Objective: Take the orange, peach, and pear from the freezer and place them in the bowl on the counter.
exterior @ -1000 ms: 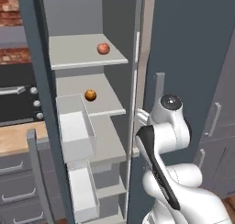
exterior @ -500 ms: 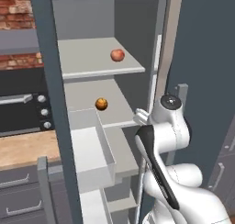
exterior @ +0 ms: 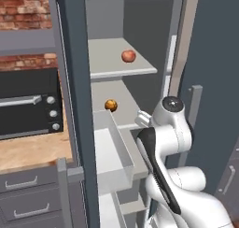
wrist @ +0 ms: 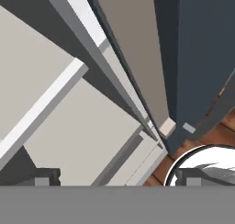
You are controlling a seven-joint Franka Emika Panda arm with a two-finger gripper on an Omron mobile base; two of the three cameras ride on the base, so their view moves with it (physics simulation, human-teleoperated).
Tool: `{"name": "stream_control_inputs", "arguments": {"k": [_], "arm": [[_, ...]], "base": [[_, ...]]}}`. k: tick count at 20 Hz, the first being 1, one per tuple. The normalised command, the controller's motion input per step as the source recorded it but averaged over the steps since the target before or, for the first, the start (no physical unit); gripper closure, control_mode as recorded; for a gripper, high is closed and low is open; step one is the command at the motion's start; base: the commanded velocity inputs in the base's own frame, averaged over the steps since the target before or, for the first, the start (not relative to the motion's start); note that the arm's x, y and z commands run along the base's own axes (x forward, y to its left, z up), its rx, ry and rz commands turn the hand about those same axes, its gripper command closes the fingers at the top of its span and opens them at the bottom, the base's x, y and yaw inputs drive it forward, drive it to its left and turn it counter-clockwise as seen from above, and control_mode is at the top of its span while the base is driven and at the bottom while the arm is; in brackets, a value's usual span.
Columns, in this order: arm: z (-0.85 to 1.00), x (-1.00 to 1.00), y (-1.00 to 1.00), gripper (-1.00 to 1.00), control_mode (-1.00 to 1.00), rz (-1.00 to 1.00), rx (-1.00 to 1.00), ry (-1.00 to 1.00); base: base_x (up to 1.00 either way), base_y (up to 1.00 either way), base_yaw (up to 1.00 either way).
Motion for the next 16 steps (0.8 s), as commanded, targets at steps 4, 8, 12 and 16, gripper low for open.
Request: {"name": "stream_control_inputs", "arguments": {"k": [4,8,12,16], "arm": [[0.00,0.00,0.00,-1.00,1.00,0.00,0.00,0.00],[0.34,0.33,0.11,-1.00,-1.00,0.13,-0.05,-0.01],[0.62,0.27,0.11,-1.00,-1.00,0.33,-0.13,0.00],[0.54,0.40,0.00,-1.00,-1.00,0.27,-0.08,0.00]], "base": [[0.39,0.40,0.00],[0.00,0.00,0.00],[0.00,0.00,0.00],[0.00,0.00,0.00]]}}
